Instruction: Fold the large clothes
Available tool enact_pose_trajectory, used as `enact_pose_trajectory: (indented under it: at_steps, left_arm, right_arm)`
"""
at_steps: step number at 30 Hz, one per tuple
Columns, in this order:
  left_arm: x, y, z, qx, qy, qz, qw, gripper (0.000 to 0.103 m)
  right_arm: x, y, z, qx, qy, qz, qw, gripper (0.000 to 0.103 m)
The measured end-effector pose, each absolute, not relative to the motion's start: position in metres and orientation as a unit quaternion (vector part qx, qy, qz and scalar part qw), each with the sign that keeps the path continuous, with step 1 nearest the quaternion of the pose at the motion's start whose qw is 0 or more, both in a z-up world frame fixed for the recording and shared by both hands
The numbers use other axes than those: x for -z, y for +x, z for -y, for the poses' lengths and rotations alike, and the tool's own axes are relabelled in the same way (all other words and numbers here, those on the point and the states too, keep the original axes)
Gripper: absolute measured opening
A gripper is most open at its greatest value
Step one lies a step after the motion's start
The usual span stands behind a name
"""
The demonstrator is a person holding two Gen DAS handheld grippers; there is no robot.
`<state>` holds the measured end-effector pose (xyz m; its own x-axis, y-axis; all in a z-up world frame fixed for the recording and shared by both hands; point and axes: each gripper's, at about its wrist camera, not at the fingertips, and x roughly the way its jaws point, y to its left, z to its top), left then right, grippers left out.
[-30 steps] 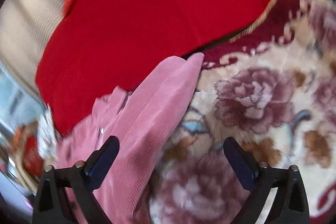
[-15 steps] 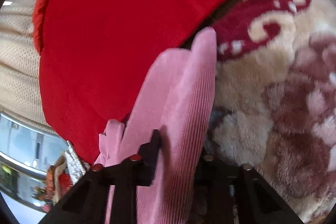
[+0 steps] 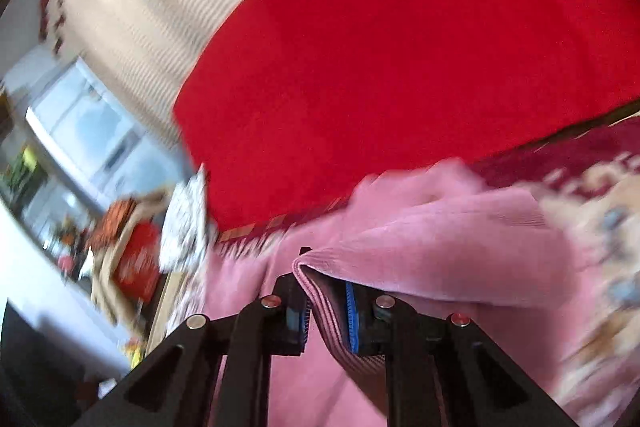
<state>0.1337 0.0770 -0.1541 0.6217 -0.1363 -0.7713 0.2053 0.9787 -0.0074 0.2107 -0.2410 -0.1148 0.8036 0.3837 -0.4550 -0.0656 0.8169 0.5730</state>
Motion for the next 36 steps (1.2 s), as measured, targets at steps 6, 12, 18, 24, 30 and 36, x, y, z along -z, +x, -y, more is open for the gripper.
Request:
enact_pose_trajectory:
  at_steps: [6, 12, 18, 24, 30, 36]
  left_arm:
    - [0.132, 0.124, -0.108, 0.061, 0.045, -0.387, 0.919, 0.103]
    - [0.121, 0.132, -0.098, 0.08, 0.033, -0.381, 0.921, 0.103]
    - [0.118, 0.132, -0.027, 0.149, 0.059, -0.377, 0.912, 0.103]
    - [0.126, 0.14, 0.065, 0.211, 0.115, -0.375, 0.895, 0.103]
    - [0.155, 0.176, 0.114, 0.223, 0.154, -0.398, 0.877, 0.081]
    - [0.17, 0.199, 0.098, 0.216, 0.131, -0.439, 0.862, 0.02]
  right_arm:
    - [0.181, 0.206, 0.154, -0.162, 0.218, -0.405, 0.873, 0.02]
    - [0.187, 0.162, 0.177, -0.198, 0.27, -0.376, 0.864, 0.083]
    - [0.181, 0.117, 0.249, -0.172, 0.365, -0.251, 0.88, 0.087]
    - [0.233, 0.129, 0.301, -0.094, 0.472, -0.259, 0.838, 0.037]
    - [0.249, 0.132, 0.309, -0.091, 0.483, -0.249, 0.834, 0.02]
    - [0.245, 0.11, 0.32, -0.085, 0.452, -0.238, 0.855, 0.02]
